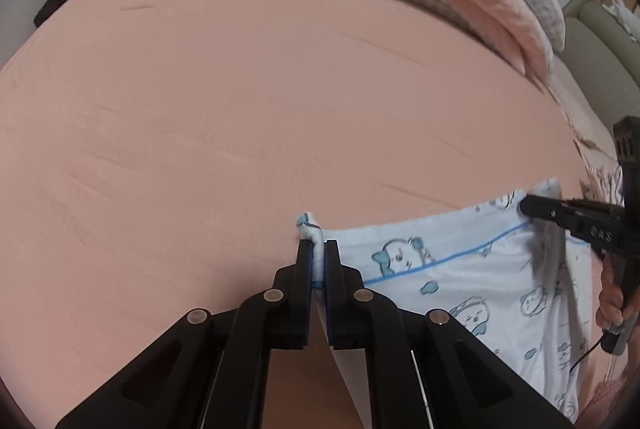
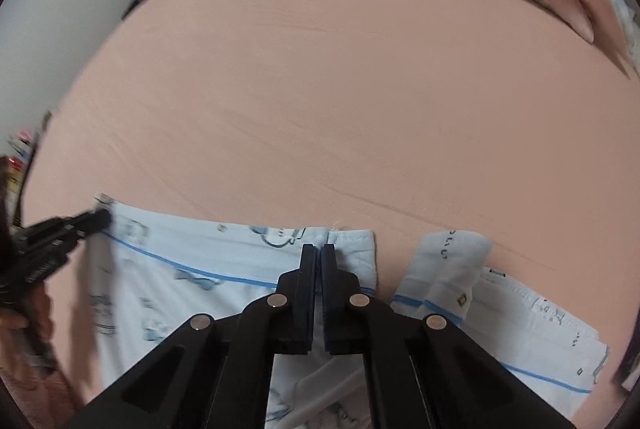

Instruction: Fold clothes

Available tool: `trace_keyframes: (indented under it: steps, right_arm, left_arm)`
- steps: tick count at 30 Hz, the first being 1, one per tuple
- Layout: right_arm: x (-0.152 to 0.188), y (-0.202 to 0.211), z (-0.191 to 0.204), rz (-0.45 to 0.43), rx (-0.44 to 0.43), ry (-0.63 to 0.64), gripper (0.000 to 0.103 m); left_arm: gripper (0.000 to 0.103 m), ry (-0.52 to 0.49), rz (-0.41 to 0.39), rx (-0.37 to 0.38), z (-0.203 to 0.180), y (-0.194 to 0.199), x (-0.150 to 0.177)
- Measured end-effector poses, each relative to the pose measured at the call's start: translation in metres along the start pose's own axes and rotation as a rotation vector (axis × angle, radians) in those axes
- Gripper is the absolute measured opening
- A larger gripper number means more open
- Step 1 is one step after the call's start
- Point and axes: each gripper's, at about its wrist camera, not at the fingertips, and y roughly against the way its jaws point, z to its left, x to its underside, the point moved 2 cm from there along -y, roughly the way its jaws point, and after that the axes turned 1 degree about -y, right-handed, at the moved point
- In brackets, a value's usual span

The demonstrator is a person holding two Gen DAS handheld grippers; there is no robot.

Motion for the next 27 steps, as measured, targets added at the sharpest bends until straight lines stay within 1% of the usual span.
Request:
trace_keyframes:
  steps: [2,5,7,8,10,11,12,13,14,15,16,19,21,22,23,24,25,27]
  right_arm:
    - [-0.001,0.006,0.009,-0.017,-0.028,0.014,0.000]
    - [-0.005,0.012,0.022,-0.037,-0.049,0.039,0.000]
    - [-0.006,0.016,0.026,-0.047,-0.063,0.031,0.000]
    - [-0.007,0.017,0.019,-0.055,-0.080,0.016,0.000]
    - [-0.006,0.026,-0.014,-0.070,-0.095,-0.005,0.000]
    - [-0.006,0.027,-0.041,-0.074,-0.091,-0.017,0.000]
    - [-0.009,0.024,-0.081,-0.075,-0.078,-0.031,0.000]
    - [-0.010,0.020,-0.104,-0.070,-0.076,-0.048,0.000]
    - [-0.010,0.017,-0.110,-0.062,-0.082,-0.067,0.000]
    - [-0.009,0.012,-0.115,-0.057,-0.081,-0.084,0.000]
    - [-0.009,0.011,-0.120,-0.053,-0.078,-0.096,0.000]
    - [-0.008,0.004,-0.123,-0.055,-0.081,-0.122,0.000]
    - [-0.009,0.000,-0.125,-0.049,-0.067,-0.127,0.000]
    - [-0.009,-0.002,-0.126,-0.045,-0.057,-0.128,0.000]
    - [-0.009,-0.003,-0.127,-0.041,-0.047,-0.128,0.000]
    - [-0.010,-0.005,-0.128,-0.036,-0.037,-0.129,0.000]
    - [-0.010,-0.006,-0.128,-0.036,-0.024,-0.126,0.000]
    - [-0.011,-0.011,-0.124,-0.047,0.013,-0.116,0.000]
  left_arm:
    - [0.004,0.005,-0.016,0.008,-0.001,0.001,-0.007]
    - [0.004,0.036,-0.027,0.047,-0.001,0.002,-0.008]
    - [0.004,0.057,-0.036,0.074,-0.004,0.004,-0.006]
    - [0.004,0.046,-0.033,0.072,-0.007,0.002,-0.008]
    - [0.004,0.024,-0.026,0.067,-0.011,-0.002,-0.012]
    - [0.006,0.017,-0.007,0.069,-0.015,-0.008,-0.014]
    - [0.007,0.015,0.010,0.071,-0.014,-0.011,-0.012]
    - [0.015,0.014,0.018,0.073,-0.012,-0.012,-0.009]
    - [0.027,0.010,0.024,0.065,-0.012,-0.016,-0.009]
    - [0.035,0.006,0.029,0.051,-0.012,-0.018,-0.009]
    - [0.046,0.001,0.030,0.048,-0.012,-0.020,-0.009]
    - [0.046,-0.027,0.050,0.073,-0.011,-0.026,-0.003]
    - [0.045,-0.049,0.075,0.068,-0.016,-0.040,-0.004]
    - [0.042,-0.054,0.067,0.070,-0.016,-0.042,-0.005]
    - [0.034,-0.060,0.058,0.071,-0.017,-0.043,-0.005]
    - [0.029,-0.061,0.050,0.077,-0.018,-0.044,-0.006]
    - [0.027,-0.041,0.049,0.103,-0.016,-0.045,-0.010]
    - [0.027,-0.024,0.065,0.120,-0.010,-0.043,-0.010]
